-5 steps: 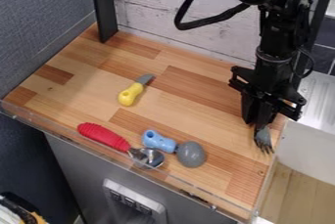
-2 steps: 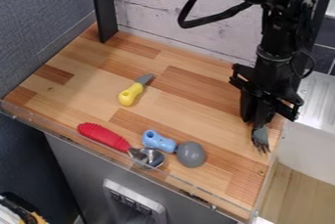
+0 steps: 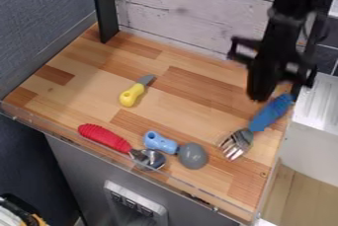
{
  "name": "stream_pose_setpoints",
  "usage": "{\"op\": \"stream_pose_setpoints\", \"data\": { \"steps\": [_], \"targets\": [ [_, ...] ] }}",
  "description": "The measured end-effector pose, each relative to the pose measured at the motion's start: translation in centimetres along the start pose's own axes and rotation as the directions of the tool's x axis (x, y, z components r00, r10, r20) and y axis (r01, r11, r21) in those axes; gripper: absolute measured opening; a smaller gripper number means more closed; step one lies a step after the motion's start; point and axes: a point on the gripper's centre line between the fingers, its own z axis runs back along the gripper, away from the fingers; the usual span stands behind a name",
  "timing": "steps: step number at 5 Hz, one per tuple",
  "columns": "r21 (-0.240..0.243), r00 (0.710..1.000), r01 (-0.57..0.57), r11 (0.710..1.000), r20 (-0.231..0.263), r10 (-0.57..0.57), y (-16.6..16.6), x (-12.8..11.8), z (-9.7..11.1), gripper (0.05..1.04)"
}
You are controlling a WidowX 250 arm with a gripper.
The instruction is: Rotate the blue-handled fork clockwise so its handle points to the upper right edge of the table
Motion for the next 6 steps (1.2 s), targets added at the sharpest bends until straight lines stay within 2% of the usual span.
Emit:
{"op": "stream_pose_setpoints", "data": {
  "steps": [1, 2, 3, 4, 5, 6],
  "targets": [
    [-0.013, 0.999, -0.003, 1.000, 0.039, 0.004, 0.2, -0.3, 2.0, 0.060],
    [-0.042, 0.990, 0.125, 0.991, 0.063, -0.122, -0.1, -0.6, 2.8, 0.059],
    [-0.062, 0.981, 0.177, 0.982, 0.089, -0.171, 0.8, -0.6, 3.6, 0.059],
    [-0.074, 0.985, 0.153, 0.985, 0.094, -0.146, 3.0, 0.0, 3.7, 0.059],
    [-0.079, 0.995, 0.047, 0.996, 0.089, -0.040, 6.8, 0.6, 3.6, 0.059],
    [-0.076, 0.995, -0.076, 0.994, 0.060, 0.080, 11.1, 0.6, 3.4, 0.059]
  ]
}}
